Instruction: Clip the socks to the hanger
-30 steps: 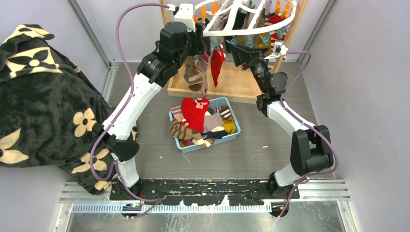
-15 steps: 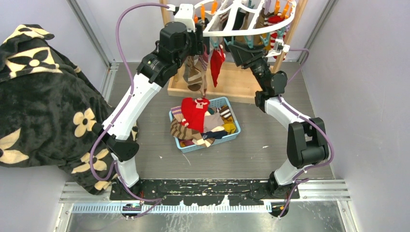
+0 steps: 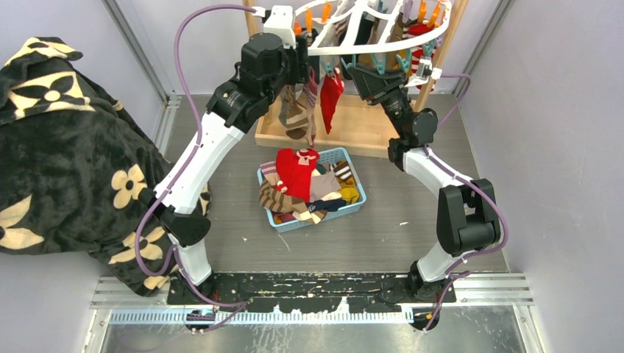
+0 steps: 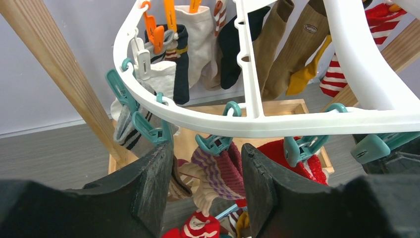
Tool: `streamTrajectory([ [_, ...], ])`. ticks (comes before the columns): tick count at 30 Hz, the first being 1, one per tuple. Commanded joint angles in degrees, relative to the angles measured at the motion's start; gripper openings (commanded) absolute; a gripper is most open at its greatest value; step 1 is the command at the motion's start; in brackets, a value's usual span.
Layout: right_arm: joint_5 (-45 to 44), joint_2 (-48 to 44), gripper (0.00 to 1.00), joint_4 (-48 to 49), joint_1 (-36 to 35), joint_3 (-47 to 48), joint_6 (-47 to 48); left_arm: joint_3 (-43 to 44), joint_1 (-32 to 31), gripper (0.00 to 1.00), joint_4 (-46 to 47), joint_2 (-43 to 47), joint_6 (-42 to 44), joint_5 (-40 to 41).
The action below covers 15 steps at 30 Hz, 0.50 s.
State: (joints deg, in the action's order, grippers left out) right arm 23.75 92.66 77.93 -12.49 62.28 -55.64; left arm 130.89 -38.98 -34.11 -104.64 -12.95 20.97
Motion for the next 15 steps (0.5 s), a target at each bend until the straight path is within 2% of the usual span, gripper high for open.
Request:
streamTrajectory([
  [1, 1.1, -1.9, 0.42, 2.3, -0.3, 1.4, -0.1, 0.6, 0.2, 0.54, 2.7, 3.9, 0.5, -0.5],
  [4, 0.9, -2.0, 0.42, 0.9, -0.5, 1.7, 0.9, 1.0, 0.2, 0.54, 2.3, 4.1, 0.2, -0.7],
  [7, -0.2, -1.8, 0.55, -1.7, -0.5, 1.9, 2.8, 1.5, 0.2, 0.54, 1.8, 4.3, -0.3, -1.1],
  [9, -0.8, -1.3, 0.58, -2.2, -0.5, 1.9, 3.8, 1.6, 0.2, 0.54, 1.6, 4.5, -0.6, -1.3],
  [12, -0.7, -0.5, 0.58, -0.9, -0.5, 2.4, 3.2, 1.5, 0.2, 0.55, 1.3, 4.7, -0.9, -1.7],
  [15, -0.7, -0.4, 0.52, 0.7, -0.5, 2.5, 2.5, 1.5, 0.2, 0.55, 1.4, 4.7, -0.8, -1.6],
])
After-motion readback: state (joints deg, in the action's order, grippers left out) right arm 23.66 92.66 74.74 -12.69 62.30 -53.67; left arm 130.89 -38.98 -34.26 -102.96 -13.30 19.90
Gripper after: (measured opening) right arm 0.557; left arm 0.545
